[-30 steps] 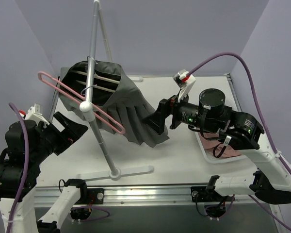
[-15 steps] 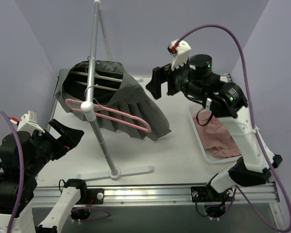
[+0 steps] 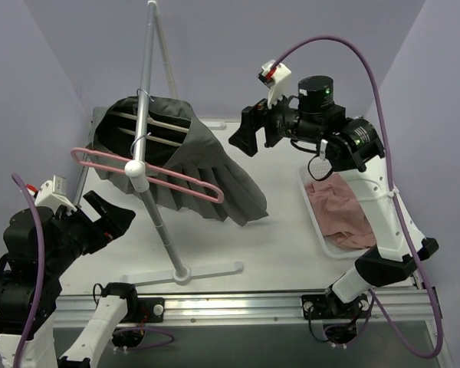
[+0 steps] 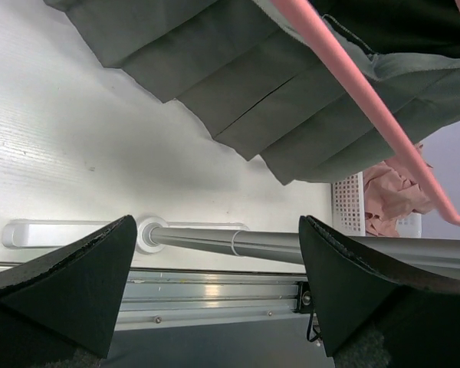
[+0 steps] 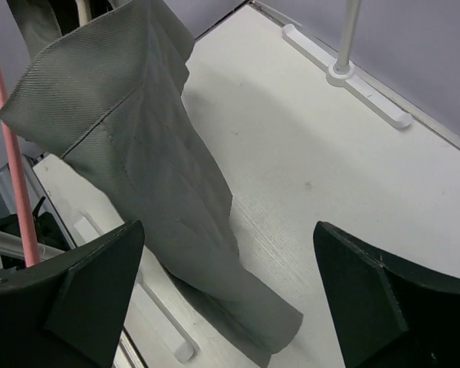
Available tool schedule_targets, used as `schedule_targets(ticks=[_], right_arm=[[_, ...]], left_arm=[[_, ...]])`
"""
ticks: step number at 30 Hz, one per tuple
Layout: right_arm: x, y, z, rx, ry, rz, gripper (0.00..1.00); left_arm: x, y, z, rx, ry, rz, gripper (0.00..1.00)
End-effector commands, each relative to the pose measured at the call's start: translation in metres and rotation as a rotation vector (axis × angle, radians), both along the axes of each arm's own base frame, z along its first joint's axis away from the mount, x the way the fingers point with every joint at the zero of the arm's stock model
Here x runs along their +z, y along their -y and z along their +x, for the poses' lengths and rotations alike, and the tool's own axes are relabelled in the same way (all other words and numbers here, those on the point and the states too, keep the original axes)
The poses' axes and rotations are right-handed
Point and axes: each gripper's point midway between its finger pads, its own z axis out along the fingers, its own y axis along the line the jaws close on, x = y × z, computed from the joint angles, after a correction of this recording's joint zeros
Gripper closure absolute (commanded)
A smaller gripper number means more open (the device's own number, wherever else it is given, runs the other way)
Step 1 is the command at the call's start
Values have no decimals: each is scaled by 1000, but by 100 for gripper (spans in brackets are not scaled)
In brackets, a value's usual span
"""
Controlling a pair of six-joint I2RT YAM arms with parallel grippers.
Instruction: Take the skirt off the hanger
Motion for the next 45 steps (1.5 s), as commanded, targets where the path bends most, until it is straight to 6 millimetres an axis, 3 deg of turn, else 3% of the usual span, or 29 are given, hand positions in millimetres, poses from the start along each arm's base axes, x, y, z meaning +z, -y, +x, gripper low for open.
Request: schedule_targets(ticks=[1, 4, 9, 16, 29, 38, 43, 45], right_arm=[[27, 20, -14, -43, 75, 13, 12], [25, 25, -25, -8, 90, -12, 12], [13, 7, -35, 114, 36, -5, 18], [-3, -15, -31, 217, -13, -5, 20], [-5, -43, -20, 309, -29, 48, 20], [-11, -64, -9, 361, -29, 59, 26], [-8, -75, -6, 395, -29, 76, 34], [-5, -80, -6, 412, -18, 86, 45]], left_arm=[[-15, 3, -5, -42, -65, 21, 4], [-17, 7, -1, -53, -69, 6, 4], [-22, 10, 4, -67, -86, -1, 4], [-22, 11, 4, -75, -86, 0, 4], [-25, 13, -2, -80, -104, -13, 6], [-4, 17, -2, -101, -26, -33, 6], [-3, 18, -2, -101, -11, -44, 6], [-6, 19, -3, -104, -18, -47, 6]])
